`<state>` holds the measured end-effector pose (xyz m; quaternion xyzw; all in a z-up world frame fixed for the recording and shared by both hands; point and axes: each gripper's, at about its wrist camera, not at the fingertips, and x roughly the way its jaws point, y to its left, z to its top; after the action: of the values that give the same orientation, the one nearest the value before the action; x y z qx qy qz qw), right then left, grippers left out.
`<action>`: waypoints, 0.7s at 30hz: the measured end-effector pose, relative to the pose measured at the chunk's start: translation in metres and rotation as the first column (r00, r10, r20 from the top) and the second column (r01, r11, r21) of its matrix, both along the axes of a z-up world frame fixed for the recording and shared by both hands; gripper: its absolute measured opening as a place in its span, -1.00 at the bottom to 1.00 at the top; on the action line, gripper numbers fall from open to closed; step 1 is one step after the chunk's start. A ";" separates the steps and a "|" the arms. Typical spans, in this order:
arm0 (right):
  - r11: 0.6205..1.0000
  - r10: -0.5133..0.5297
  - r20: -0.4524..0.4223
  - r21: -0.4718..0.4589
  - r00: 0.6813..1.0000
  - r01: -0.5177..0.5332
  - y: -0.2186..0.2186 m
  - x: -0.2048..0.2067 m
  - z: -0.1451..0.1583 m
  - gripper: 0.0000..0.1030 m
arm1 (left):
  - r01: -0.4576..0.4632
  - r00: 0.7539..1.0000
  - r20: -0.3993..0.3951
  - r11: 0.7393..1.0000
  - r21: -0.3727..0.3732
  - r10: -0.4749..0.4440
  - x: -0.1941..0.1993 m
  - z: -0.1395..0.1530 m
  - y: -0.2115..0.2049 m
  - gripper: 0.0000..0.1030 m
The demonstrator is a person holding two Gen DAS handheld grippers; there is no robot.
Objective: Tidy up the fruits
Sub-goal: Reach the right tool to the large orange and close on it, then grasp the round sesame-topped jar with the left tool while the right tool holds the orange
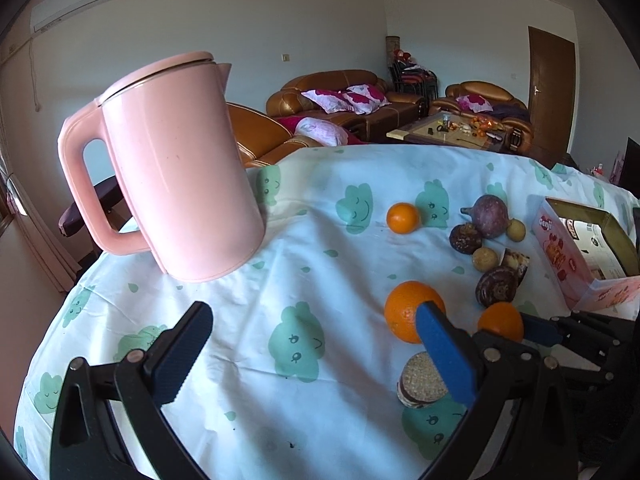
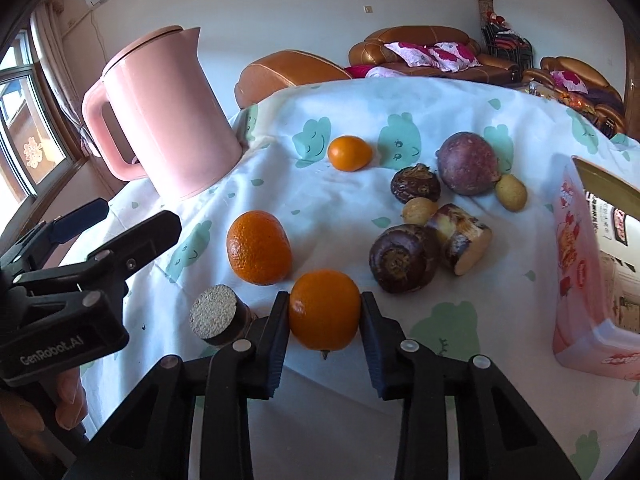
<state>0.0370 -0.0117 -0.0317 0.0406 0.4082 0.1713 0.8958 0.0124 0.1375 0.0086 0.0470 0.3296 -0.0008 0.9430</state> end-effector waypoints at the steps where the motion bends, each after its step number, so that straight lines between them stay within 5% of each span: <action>1: 1.000 -0.009 0.020 -0.006 1.000 0.009 -0.005 -0.004 0.003 -0.30 | 0.005 1.000 -0.007 1.000 -0.004 -0.005 -0.002 -0.002 -0.002 1.00; 11: 0.994 -0.104 0.082 -0.031 0.991 0.107 -0.055 -0.028 0.015 -0.30 | 0.110 0.986 -0.124 0.994 -0.012 -0.110 -0.022 -0.029 -0.044 0.87; 15: 0.994 -0.106 0.089 -0.028 0.990 0.109 -0.060 -0.032 0.017 -0.30 | 0.083 0.979 -0.189 0.996 0.034 -0.075 -0.014 -0.047 -0.050 0.50; 19: 0.995 -0.095 0.095 -0.033 0.991 0.098 -0.058 -0.035 0.017 -0.30 | 0.069 0.977 -0.201 0.998 0.013 -0.065 -0.011 -0.051 -0.046 0.39; 21: 0.995 -0.089 0.091 -0.035 0.992 0.093 -0.057 -0.035 0.016 -0.30 | 0.086 0.976 -0.202 0.996 -0.002 -0.084 -0.012 -0.050 -0.046 0.16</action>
<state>0.0017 -0.0686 -0.0156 0.0341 0.3687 0.1241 0.9206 0.0008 0.0915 -0.0413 0.0640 0.4213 -0.0447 0.9036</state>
